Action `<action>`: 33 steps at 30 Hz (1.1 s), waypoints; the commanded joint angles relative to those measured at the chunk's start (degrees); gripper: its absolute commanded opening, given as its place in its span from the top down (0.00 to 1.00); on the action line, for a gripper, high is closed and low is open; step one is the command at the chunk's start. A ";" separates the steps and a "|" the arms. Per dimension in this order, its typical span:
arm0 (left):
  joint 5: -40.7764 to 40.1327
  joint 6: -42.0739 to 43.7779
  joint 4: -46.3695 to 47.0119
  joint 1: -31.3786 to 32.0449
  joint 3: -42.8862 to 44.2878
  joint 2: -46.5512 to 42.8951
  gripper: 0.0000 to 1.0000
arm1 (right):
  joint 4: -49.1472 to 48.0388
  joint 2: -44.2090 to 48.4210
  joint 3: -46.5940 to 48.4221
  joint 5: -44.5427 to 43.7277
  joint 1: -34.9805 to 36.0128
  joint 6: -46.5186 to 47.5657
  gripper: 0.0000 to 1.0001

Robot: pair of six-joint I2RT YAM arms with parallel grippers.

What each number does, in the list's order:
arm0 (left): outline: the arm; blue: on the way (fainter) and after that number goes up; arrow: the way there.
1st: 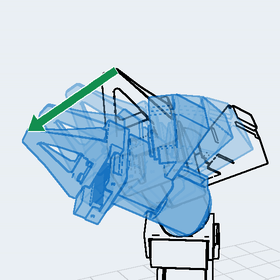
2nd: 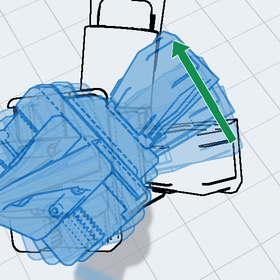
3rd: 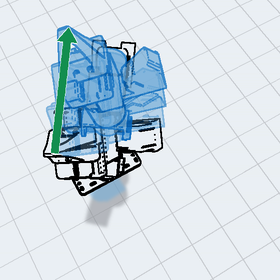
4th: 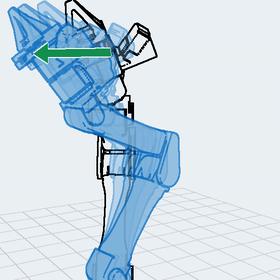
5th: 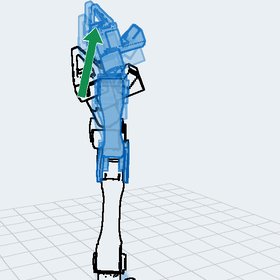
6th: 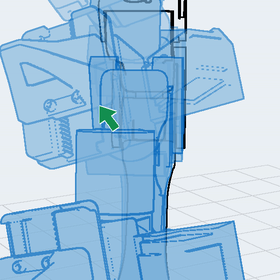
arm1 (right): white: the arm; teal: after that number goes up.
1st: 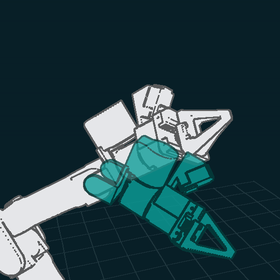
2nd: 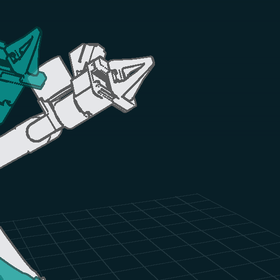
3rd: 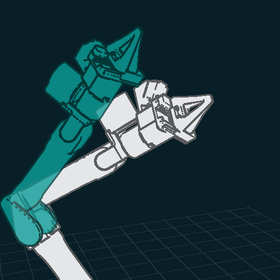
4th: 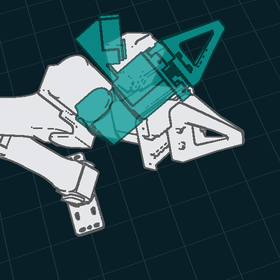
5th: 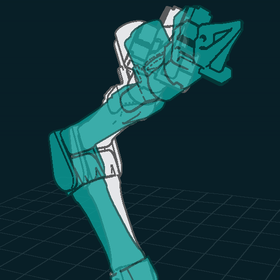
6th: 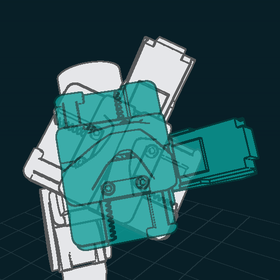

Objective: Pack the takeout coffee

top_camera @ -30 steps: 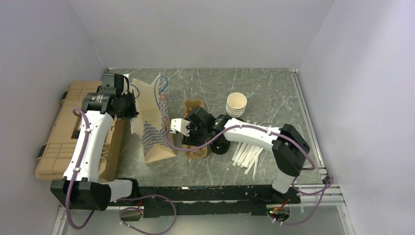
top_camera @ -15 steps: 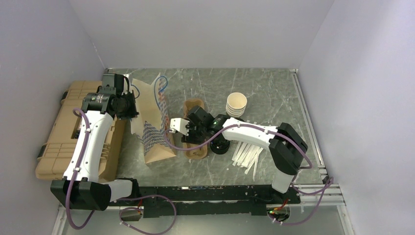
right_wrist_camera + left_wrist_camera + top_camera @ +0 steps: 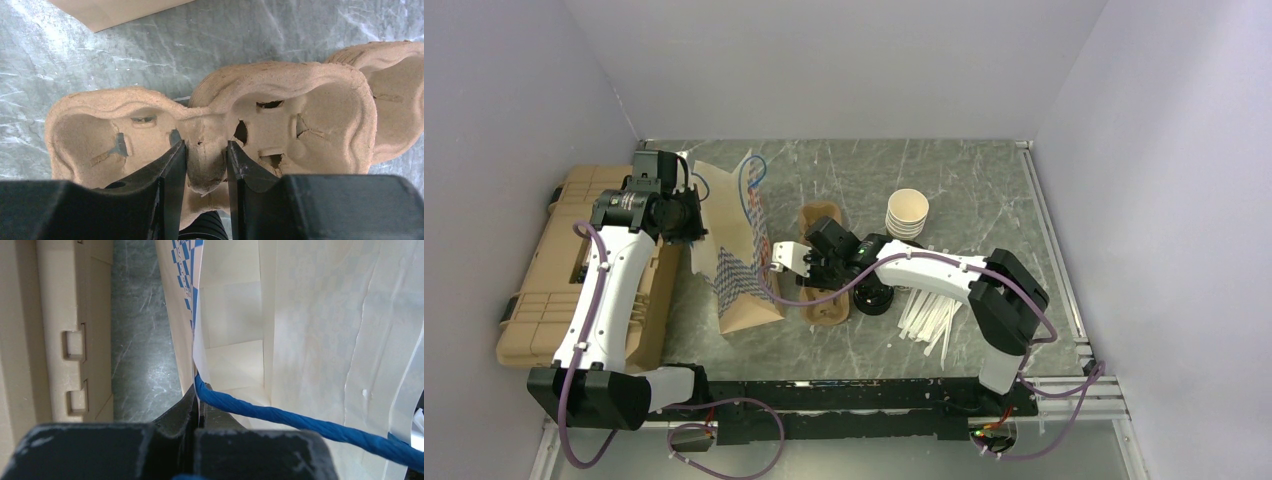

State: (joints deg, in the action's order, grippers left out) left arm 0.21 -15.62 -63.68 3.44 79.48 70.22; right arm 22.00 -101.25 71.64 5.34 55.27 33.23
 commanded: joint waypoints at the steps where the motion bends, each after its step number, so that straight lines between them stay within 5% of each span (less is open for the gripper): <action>1: 0.54 1.11 0.58 -0.19 0.15 -1.29 1.00 | -0.39 2.96 2.01 -1.23 -0.33 0.08 0.68; 21: 1.73 1.18 1.00 -0.16 0.15 -1.22 1.00 | 1.65 24.92 -0.34 -1.53 -0.20 -3.63 0.69; 33: 4.97 2.77 1.35 1.36 3.18 -2.36 1.00 | -2.20 32.85 13.21 10.26 1.89 -4.97 0.67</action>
State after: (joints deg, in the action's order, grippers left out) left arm 2.92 -14.24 -63.66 3.92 79.59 69.89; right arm 24.86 -70.35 79.75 8.69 56.29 29.54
